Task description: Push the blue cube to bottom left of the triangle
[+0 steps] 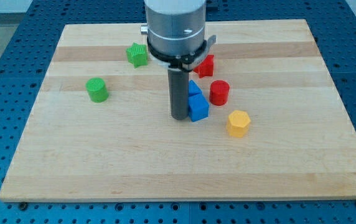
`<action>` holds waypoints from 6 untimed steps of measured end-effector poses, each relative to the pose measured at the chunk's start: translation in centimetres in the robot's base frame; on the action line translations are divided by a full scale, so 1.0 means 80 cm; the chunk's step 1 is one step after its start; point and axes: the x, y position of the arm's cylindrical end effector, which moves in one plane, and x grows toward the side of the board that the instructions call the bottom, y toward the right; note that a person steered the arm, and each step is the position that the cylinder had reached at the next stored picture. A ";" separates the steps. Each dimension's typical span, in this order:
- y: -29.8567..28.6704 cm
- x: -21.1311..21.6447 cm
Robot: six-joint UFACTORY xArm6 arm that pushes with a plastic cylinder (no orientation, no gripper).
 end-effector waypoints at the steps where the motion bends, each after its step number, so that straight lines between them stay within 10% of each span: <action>1: -0.024 -0.042; 3: -0.008 -0.078; 6: 0.041 0.012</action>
